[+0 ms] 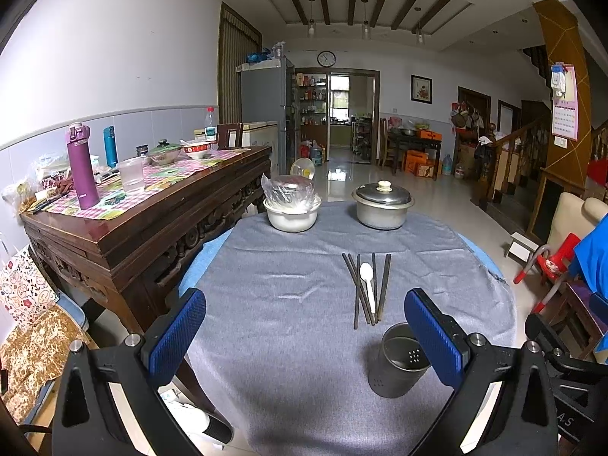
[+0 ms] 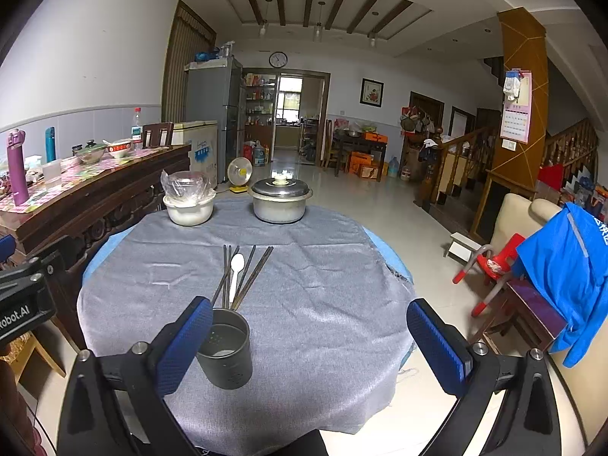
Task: Organize utensils
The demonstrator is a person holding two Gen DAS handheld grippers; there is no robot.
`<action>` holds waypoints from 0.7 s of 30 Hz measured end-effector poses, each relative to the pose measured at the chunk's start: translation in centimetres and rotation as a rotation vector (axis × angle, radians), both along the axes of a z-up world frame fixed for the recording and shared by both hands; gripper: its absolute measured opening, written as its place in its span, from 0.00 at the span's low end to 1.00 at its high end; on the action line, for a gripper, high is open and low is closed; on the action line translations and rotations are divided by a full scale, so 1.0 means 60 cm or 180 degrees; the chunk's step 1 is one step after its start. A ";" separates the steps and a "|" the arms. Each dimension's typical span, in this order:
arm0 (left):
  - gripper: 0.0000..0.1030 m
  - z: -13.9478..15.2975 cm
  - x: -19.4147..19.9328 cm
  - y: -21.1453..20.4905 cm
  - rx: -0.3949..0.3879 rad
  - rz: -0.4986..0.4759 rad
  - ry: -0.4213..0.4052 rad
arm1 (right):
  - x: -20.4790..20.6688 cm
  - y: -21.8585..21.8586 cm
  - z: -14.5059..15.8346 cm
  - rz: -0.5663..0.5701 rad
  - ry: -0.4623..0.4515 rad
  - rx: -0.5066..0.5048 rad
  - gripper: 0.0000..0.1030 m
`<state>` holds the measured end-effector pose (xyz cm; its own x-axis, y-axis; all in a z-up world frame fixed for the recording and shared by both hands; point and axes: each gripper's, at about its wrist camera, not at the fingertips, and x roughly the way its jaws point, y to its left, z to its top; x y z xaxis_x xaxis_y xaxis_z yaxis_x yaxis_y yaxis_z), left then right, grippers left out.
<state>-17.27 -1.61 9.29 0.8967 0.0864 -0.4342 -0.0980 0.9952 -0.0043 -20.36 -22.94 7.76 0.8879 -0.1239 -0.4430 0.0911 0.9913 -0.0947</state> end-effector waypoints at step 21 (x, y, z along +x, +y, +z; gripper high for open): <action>1.00 -0.077 0.205 0.057 -0.0242 -0.0255 0.0680 | 0.194 -0.047 -0.048 0.0734 0.0695 0.0711 1.00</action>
